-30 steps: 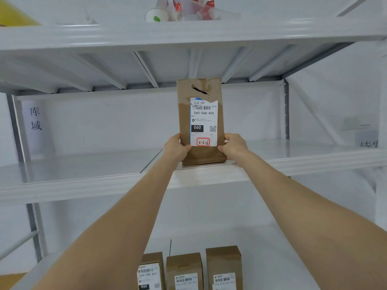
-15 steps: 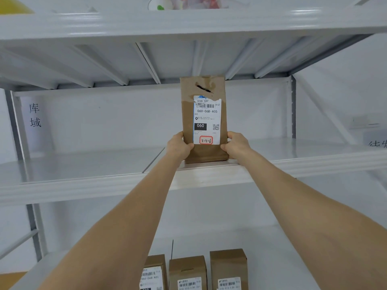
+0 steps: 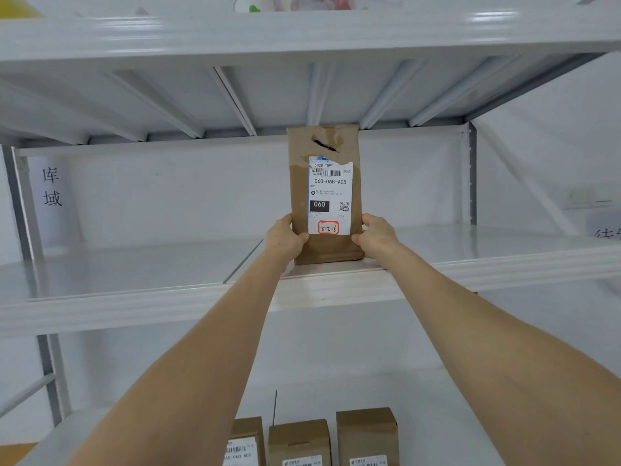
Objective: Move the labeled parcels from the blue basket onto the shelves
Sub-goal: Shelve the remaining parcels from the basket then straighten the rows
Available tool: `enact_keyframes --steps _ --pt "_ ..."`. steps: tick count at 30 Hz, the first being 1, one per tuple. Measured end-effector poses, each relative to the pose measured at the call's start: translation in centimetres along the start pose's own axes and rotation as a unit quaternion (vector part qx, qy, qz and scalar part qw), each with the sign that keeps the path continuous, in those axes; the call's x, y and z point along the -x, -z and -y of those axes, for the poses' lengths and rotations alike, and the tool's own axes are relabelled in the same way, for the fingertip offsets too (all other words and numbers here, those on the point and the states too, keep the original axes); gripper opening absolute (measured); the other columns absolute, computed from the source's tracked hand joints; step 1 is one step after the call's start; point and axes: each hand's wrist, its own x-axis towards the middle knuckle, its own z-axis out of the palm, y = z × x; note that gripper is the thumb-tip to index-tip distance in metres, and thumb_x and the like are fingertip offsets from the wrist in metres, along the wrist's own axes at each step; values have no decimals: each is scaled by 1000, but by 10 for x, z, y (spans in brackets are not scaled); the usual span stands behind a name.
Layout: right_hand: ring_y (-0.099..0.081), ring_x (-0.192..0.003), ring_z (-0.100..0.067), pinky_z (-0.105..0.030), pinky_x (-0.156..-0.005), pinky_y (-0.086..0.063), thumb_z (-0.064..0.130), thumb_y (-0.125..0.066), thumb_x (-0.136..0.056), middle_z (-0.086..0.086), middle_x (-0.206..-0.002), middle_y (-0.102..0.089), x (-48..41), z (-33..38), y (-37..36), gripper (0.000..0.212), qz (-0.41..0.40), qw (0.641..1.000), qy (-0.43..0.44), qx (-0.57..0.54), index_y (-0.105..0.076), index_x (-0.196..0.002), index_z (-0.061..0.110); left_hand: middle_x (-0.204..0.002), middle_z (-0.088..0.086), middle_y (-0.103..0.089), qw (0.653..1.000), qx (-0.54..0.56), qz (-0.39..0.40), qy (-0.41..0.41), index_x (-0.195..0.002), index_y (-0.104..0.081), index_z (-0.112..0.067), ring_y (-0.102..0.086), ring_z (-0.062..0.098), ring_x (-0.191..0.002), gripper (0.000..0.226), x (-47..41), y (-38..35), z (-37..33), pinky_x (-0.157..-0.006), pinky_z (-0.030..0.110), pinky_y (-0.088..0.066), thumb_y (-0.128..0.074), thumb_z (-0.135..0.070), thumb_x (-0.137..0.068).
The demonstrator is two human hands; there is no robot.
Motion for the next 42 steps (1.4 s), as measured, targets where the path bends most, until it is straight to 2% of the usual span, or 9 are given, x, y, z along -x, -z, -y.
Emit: enact_keyframes --steps 10,14,17,22,26,30,34,38,42 --pt "-60 -105 -31 -35 -87 -49 -4 -45 -86 -13 -110 -66 3 7 2 33 5 1000 -14 0 -63 -112 7 -122 14 -59 1000 -3 27 9 -134 -45 -14 -54 32 -115 44 0 4 -5 -98 46 -47 -53 -10 -91" --pt "-58 -107 -32 -35 -89 -50 -1 -46 -86 -13 -115 -63 7 12 4 37 12 1000 -18 10 -59 -119 8 -123 14 -60 999 -3 42 21 -129 -50 -14 -54 34 -116 40 -3 5 -2 -99 47 -47 -42 -5 -90" --pt "-57 -109 -31 -33 -87 -47 0 -46 -86 -13 -118 -61 12 14 6 43 12 999 -26 19 -53 -127 9 -122 13 -61 998 -4 44 33 -127 -51 -14 -54 35 -117 52 -2 8 -3 -97 48 -48 -31 3 -82" --pt "-48 -123 -28 -30 -92 -42 2 -50 -86 -11 -134 -50 23 18 13 64 21 999 -44 19 -28 -146 10 -141 14 -42 997 -65 12 50 -145 -26 -4 -45 35 -125 53 16 10 -16 -104 41 -41 -32 0 -93" --pt "-45 -127 -28 -31 -94 -41 7 -56 -84 -11 -143 -39 39 15 23 73 -3 1000 -25 13 -24 -148 14 -143 17 -38 994 -83 -50 52 -146 -22 -3 -39 32 -131 56 36 14 -26 -101 35 -36 -40 -4 -93" --pt "-43 -128 -29 -36 -98 -42 20 -62 -84 -11 -143 -35 62 6 33 71 -48 999 -4 5 -28 -146 17 -143 16 -37 988 -99 -115 6 -145 -25 -6 -43 30 -128 56 70 8 -35 -100 36 -37 -43 -5 -92" --pt "-35 -132 -27 -37 -100 -39 18 -58 -86 -8 -144 -34 95 -7 39 65 -74 996 15 36 -31 -145 19 -136 12 -43 978 -128 -158 -50 -140 -34 -9 -48 27 -121 51 113 -10 -37 -94 39 -41 -45 -6 -90" --pt "-32 -133 -27 -35 -102 -35 19 -58 -85 -7 -145 -33 134 -22 43 66 -76 996 22 41 -30 -145 19 -126 9 -46 977 -131 -152 -70 -133 -41 -10 -50 26 -114 44 152 -27 -26 -88 37 -42 -46 -5 -89" --pt "-31 -133 -25 -34 -102 -35 22 -59 -86 -6 -145 -32 184 -50 42 66 -60 997 -1 46 -30 -145 19 -132 8 -45 980 -151 -96 -82 -135 -41 -11 -50 23 -118 41 197 -49 -7 -93 34 -42 -45 -9 -94"
